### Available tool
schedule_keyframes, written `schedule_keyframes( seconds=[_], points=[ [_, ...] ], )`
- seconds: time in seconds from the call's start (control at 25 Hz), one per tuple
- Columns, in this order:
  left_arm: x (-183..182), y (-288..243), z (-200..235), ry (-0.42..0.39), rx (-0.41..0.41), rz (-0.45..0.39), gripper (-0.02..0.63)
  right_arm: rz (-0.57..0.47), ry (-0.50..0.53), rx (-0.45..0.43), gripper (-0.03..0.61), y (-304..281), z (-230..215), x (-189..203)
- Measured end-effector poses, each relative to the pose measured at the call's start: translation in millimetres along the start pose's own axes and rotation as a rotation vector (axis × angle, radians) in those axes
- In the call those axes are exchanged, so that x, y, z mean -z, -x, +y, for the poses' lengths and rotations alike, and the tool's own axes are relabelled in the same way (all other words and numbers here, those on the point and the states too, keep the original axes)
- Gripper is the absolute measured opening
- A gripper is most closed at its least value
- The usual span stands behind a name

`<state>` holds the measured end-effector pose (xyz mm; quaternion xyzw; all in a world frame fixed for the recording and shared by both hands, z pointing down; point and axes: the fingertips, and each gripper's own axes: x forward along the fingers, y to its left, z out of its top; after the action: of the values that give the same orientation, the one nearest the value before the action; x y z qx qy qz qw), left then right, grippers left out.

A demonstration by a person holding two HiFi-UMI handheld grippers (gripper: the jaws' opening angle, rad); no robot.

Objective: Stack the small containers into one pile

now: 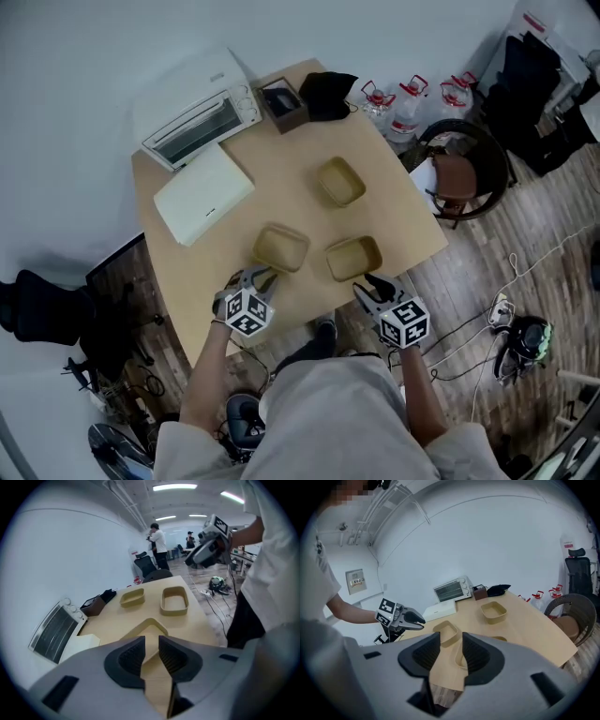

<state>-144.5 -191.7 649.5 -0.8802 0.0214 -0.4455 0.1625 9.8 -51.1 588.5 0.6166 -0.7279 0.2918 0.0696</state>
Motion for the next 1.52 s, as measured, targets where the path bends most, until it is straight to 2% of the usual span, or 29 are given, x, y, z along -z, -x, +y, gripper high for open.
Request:
schedule_keyframes(
  seconds=[0.24,0.48,0.6,0.84,1.04,1.2,1.52],
  points=[
    [28,-38,-10,-0.279,0.193,0.088,0.084,-0.001,-0.03,0.02,0.153,-20,-4,-6],
    [54,-63,-18,-0.6,0.298,0.187,0.084,0.008,-0.033,-0.004,0.153,-38,10,-7],
    [60,-75,-25,-0.69,0.358,0.228,0.084,0.003,-0.05,-0.009,0.152,-36,16,-9],
    [73,-88,-21,-0.715,0.399,0.24,0.065,0.008,-0.051,-0.02,0.152,-47,27,-12],
    [69,-93,-20,-0.728,0.374,0.226,0.02,0.022,-0.041,-0.027,0.152,-49,27,-12],
    [64,-92,-18,-0.661,0.331,0.248,0.014,0.045,-0.034,-0.05,0.152,-54,31,-9],
    [52,-94,-13,-0.464,0.208,0.311,0.009,0.048,-0.01,-0.087,0.14,-63,31,-13]
  ],
)
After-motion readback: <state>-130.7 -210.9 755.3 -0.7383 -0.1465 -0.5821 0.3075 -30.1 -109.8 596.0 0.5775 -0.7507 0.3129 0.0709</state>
